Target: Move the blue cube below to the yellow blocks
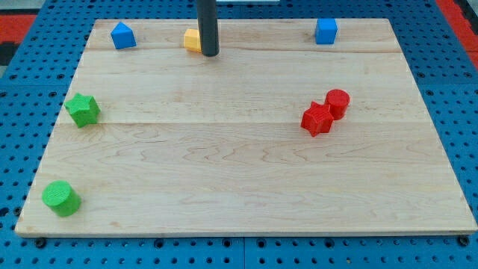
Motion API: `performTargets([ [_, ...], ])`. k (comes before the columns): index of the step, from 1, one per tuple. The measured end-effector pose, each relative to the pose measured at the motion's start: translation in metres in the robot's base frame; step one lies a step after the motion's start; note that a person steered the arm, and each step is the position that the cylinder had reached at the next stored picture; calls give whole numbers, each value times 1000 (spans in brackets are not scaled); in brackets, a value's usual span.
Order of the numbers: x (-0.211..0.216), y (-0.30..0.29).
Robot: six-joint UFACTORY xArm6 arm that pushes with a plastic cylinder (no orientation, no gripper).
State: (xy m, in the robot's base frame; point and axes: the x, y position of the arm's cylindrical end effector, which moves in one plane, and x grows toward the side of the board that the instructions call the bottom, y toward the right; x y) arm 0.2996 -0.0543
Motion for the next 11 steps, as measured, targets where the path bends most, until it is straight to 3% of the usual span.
performTargets([
  [1, 17, -70],
  [2, -7, -192],
  [3, -45, -250],
  [5, -64, -139],
  [6, -107, -154],
  [8, 18, -108],
  [10, -54, -186],
  [11, -21, -100],
])
